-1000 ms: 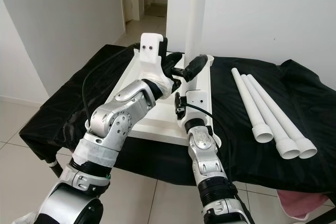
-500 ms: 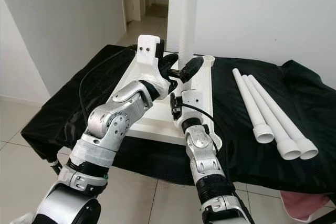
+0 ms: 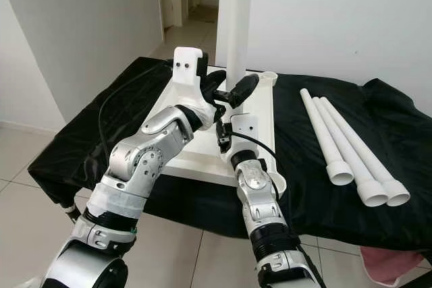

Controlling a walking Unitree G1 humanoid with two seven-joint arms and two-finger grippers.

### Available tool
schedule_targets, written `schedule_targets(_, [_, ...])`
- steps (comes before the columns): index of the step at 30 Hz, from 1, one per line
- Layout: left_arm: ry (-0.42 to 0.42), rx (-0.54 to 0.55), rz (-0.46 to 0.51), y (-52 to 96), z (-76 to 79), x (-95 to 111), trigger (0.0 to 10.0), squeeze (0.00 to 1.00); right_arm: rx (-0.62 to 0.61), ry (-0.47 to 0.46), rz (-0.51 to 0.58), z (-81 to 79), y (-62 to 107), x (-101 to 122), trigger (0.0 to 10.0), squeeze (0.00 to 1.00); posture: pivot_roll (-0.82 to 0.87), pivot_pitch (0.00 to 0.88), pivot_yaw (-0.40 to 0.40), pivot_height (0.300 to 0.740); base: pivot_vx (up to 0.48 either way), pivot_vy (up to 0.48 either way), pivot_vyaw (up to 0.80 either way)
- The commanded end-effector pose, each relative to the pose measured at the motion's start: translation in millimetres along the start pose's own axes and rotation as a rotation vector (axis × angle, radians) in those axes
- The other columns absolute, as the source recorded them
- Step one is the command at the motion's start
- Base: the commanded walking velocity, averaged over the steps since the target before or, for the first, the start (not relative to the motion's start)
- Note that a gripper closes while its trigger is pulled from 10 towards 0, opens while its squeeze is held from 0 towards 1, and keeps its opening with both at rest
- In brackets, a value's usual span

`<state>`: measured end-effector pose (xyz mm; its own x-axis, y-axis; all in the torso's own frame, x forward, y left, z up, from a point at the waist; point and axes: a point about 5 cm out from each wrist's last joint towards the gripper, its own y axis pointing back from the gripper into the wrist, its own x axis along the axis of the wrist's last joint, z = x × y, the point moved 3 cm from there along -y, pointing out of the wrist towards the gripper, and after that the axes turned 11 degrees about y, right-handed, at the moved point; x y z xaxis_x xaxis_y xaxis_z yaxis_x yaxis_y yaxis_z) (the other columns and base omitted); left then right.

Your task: Building children table

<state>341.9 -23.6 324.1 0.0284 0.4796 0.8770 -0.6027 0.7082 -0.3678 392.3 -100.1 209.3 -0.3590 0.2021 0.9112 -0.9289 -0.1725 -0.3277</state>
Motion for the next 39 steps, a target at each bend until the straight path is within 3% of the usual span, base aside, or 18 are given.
schedule_targets(1, [-0.005,-0.008,-0.034,3.1,-1.3,-6.5,10.0,0.0,-0.005,-0.009,0.006,0.9,2.9,-0.6,10.0,0.0,0.07,0.077,0.015,0.74,0.0,0.0,0.0])
schedule_targets(6, [-0.001,0.006,-0.043,7.5,-8.3,-7.2,10.0,0.0,-0.017,0.001,0.012,6.1,4.2,-0.3,10.0,0.0,0.06,0.078,0.015,0.74,0.0,0.0,0.0])
schedule_targets(9, [-0.056,0.029,-0.067,20.4,-23.4,-7.2,10.0,0.0,-0.074,0.023,-0.009,20.7,11.2,-6.8,10.0,0.0,0.04,0.079,0.025,0.74,0.0,0.0,0.0])
schedule_targets(12, [-0.065,0.048,-0.071,28.2,-32.1,-6.7,10.0,0.0,-0.091,0.028,-0.01,24.8,15.2,-7.6,10.0,0.0,0.04,0.079,0.025,0.74,0.0,0.0,0.0])
schedule_targets(13, [-0.067,0.072,-0.087,34.0,-39.8,-11.6,10.0,0.0,-0.116,0.028,0.01,33.4,20.1,-6.2,10.0,0.0,0.0,0.077,0.055,0.74,0.0,0.0,0.0])
schedule_targets(15, [-0.067,0.072,-0.087,34.0,-39.8,-11.6,10.0,0.0,-0.116,0.028,0.01,33.4,20.1,-6.2,10.0,0.0,0.0,0.077,0.055,0.74,0.0,0.0,0.0])
schedule_targets(17, [-0.051,0.105,-0.178,49.3,-55.7,-35.5,10.0,0.0,-0.179,0.035,0.027,51.5,33.1,-7.0,10.0,0.0,-0.04,0.097,0.073,0.74,0.0,0.0,0.0])
schedule_targets(18, [-0.051,0.105,-0.178,49.3,-55.7,-35.5,10.0,0.0,-0.179,0.035,0.027,51.5,33.1,-7.0,10.0,0.0,-0.04,0.097,0.073,0.74,0.0,0.0,0.0])
schedule_targets(20, [-0.011,0.129,-0.244,60.2,-62.9,-55.9,10.0,0.0,-0.21,0.058,0.018,61.0,44.2,-10.2,10.0,0.0,-0.05,0.105,0.082,0.74,0.0,0.0,0.0])
schedule_targets(23, [0.003,0.135,-0.255,62.0,-63.2,-60.4,10.0,0.0,-0.214,0.062,0.019,62.6,48.2,-10.3,10.0,0.0,-0.05,0.105,0.082,0.74,0.0,0.0,0.0])
schedule_targets(26, [0.054,0.137,-0.252,73.8,-65.3,-68.3,10.0,0.0,-0.217,0.064,-0.003,62.8,62.8,-17.4,10.0,0.0,-0.08,0.096,0.075,0.74,0.0,0.0,0.0])
schedule_targets(29, [0.044,0.147,-0.233,74.8,-66.3,-66.5,10.0,0.0,-0.212,0.059,-0.005,61.5,65.5,-18.2,10.0,0.0,-0.08,0.096,0.075,0.74,0.0,0.0,0.0])
schedule_targets(34, [0.033,0.126,-0.182,75.9,-60.4,-62.4,10.0,0.0,-0.14,0.07,-0.016,55.3,71.7,-26.0,10.0,0.0,-0.08,0.065,0.069,0.74,0.0,0.0,0.0])
schedule_targets(35, [0.05,0.102,-0.166,77.4,-56.5,-59.2,10.0,0.0,-0.079,0.09,-0.013,51.3,71.6,-29.1,10.0,0.0,-0.08,0.047,0.062,0.74,0.0,0.0,0.0])
schedule_targets(37, [0.027,0.081,-0.176,79.0,-54.0,-58.1,10.0,0.0,-0.055,0.095,-0.021,50.2,72.1,-32.2,10.0,0.0,-0.06,0.042,0.052,0.74,0.0,0.0,0.0])
schedule_targets(39, [-0.084,0.035,-0.183,84.2,-49.5,-54.3,10.0,0.0,0.004,0.102,-0.024,45.9,74.3,-36.5,10.0,0.0,-0.05,0.032,0.05,0.74,0.0,0.0,0.0])
